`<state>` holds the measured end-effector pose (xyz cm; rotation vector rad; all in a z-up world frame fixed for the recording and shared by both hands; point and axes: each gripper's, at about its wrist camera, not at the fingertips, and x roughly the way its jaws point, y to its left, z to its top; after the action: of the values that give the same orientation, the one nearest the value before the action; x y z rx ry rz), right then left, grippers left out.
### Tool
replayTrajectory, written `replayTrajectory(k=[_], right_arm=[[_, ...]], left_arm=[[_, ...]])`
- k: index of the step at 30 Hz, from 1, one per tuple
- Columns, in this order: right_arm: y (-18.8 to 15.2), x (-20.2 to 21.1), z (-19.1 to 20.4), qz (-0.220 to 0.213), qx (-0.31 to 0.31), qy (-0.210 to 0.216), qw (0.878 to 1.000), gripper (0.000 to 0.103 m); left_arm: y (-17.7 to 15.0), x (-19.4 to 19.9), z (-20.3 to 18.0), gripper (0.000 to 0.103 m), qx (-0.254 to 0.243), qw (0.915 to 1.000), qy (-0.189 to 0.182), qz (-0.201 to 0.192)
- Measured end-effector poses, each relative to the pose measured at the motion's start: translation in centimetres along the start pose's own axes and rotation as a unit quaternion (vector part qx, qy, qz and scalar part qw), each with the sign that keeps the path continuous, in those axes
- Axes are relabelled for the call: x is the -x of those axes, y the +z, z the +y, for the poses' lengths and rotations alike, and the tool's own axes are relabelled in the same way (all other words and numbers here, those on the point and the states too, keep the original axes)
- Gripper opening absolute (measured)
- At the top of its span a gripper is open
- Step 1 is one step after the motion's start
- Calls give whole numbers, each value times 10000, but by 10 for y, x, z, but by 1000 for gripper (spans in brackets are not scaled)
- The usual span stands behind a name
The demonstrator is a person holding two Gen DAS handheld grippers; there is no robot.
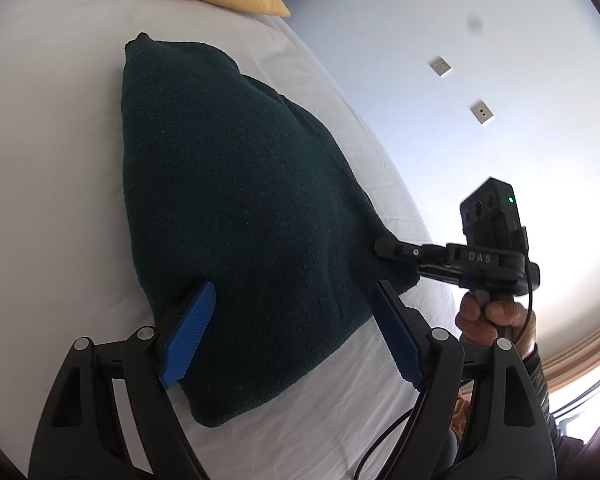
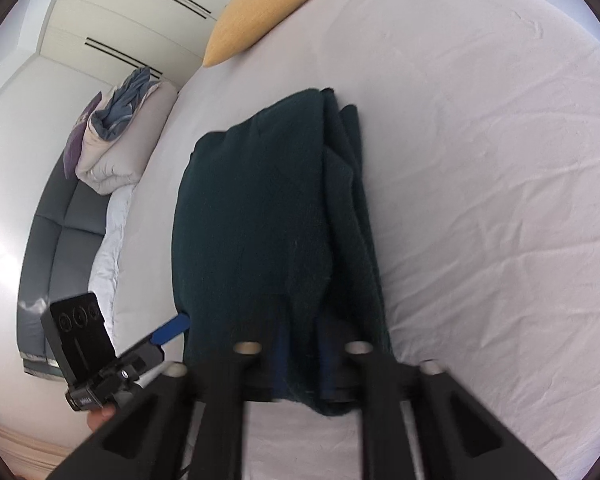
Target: Fold small clothes
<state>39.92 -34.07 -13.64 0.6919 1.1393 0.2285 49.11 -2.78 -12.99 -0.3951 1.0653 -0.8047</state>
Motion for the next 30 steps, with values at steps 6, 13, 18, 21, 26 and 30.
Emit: replayTrajectory(k=[6,13,18,21,26,30], right_arm=[[-26,11,-36,-348,-609,247,9972,7],[-29,8,-55,-536,-819,375,9945,6],[-35,11,-46,-591,-675,312,9955,6],[-35,3,-58,-583,-842,424,9938,4],[-40,2,-71,-740,-864,762,9906,3],[-39,1,-70,-695,-851,774,9909,3]], left_arm=[[2,-6,-2,79,-34,10000,1,5],[4,-11,-7,79,-134,9999,97,24],[8,7,-21,79,-406,9975,398,-426],[16,2,-28,79,-568,9962,522,-402],[33,-5,-29,79,-750,9926,772,-566],[58,-9,-32,73,-961,9894,853,-676]])
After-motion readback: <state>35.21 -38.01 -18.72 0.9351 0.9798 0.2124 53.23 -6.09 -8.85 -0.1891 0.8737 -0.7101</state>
